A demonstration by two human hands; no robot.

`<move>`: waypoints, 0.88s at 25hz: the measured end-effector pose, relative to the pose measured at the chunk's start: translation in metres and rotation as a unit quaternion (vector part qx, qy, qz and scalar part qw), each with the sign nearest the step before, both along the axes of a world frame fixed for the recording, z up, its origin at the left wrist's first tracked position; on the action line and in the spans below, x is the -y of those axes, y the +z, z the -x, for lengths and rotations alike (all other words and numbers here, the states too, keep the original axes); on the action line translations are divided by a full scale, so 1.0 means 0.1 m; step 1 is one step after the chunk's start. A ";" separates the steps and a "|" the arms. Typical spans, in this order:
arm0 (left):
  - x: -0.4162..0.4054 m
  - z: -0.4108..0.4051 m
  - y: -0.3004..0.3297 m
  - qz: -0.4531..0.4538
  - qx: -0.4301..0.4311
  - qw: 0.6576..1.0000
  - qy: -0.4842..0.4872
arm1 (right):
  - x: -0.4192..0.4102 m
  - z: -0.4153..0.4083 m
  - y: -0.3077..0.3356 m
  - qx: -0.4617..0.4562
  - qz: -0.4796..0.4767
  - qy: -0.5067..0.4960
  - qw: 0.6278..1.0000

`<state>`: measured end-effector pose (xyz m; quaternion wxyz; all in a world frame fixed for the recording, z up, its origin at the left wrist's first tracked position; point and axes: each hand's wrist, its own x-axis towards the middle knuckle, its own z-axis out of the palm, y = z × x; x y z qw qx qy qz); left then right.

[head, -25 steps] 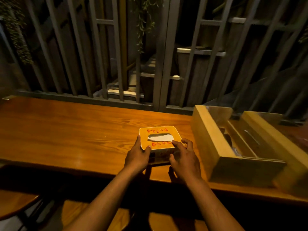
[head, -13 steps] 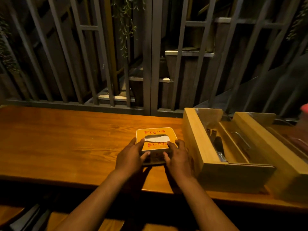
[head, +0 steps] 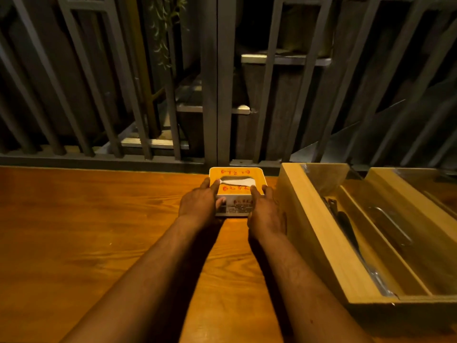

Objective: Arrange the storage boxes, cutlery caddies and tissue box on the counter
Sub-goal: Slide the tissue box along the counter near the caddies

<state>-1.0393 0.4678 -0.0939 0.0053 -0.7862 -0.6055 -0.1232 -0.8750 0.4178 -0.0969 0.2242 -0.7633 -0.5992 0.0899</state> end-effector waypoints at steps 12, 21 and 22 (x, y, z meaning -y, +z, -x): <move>-0.50 -0.06 0.00 0.003 -0.007 1.000 0.004 | -0.49 -0.06 0.09 0.108 0.056 0.022 0.992; 0.11 -0.24 0.37 -0.013 0.000 1.000 -0.011 | -0.16 -0.03 0.58 0.112 0.061 0.037 0.991; 0.22 -0.25 0.43 -0.025 0.010 0.999 -0.017 | -0.06 -0.01 0.63 0.102 0.043 0.034 0.993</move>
